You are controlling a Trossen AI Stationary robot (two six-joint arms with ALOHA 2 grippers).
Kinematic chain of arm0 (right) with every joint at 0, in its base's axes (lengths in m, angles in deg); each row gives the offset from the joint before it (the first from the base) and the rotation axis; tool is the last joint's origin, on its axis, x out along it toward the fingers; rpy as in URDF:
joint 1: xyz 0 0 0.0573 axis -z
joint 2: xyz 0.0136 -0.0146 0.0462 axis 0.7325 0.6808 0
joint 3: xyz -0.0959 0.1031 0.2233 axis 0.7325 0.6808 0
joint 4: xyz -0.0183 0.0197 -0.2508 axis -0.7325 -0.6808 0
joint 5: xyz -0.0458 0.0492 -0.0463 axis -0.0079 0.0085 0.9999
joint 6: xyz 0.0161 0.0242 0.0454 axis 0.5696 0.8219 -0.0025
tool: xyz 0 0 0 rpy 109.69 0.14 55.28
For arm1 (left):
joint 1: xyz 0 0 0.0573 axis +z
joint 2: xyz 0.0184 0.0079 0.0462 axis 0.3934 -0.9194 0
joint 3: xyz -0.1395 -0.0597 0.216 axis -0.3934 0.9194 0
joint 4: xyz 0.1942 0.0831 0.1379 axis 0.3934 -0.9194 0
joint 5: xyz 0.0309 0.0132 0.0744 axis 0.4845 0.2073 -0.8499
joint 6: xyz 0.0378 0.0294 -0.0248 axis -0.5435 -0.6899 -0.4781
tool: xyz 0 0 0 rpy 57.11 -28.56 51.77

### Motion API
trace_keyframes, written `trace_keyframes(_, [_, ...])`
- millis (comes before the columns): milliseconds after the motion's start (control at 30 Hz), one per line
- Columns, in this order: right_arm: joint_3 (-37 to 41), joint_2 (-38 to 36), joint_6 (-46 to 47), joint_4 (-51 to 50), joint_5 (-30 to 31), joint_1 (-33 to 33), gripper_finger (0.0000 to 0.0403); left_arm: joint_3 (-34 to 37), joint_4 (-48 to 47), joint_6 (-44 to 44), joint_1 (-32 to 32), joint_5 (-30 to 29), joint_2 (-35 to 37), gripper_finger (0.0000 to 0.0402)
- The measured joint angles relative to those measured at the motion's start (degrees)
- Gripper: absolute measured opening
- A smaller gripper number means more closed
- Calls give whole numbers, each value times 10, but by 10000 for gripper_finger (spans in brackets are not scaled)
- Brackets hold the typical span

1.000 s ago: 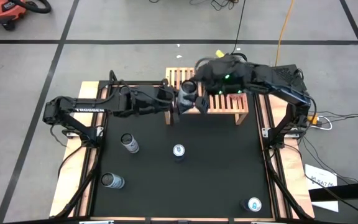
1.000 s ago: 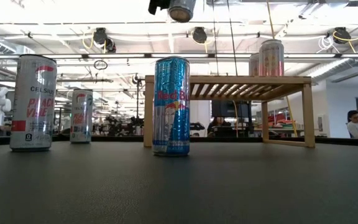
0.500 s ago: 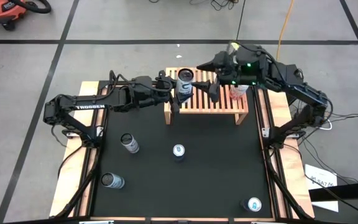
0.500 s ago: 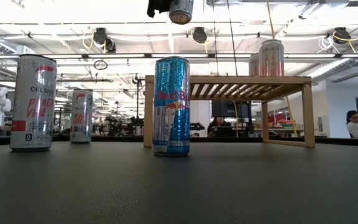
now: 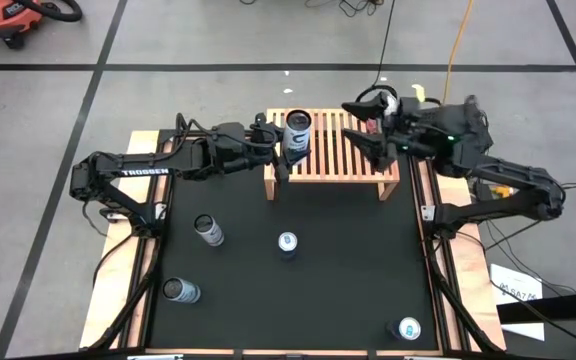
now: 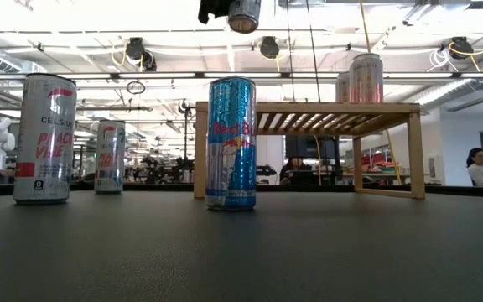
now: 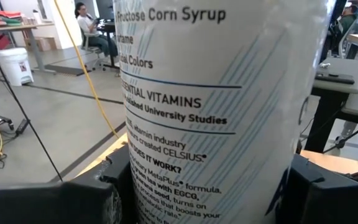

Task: Place canned beverage on shelf
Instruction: Put the center white soda can on the shelf

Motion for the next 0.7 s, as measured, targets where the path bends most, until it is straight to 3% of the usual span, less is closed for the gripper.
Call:
trace_keyframes(300, [-50,74,-56,-85,-44,0,338,1,1,0,0,-1,-14,238])
trace_keyframes(700, [-92,135,-77,-139,-47,16,338,1,7,13,0,10,-28,238])
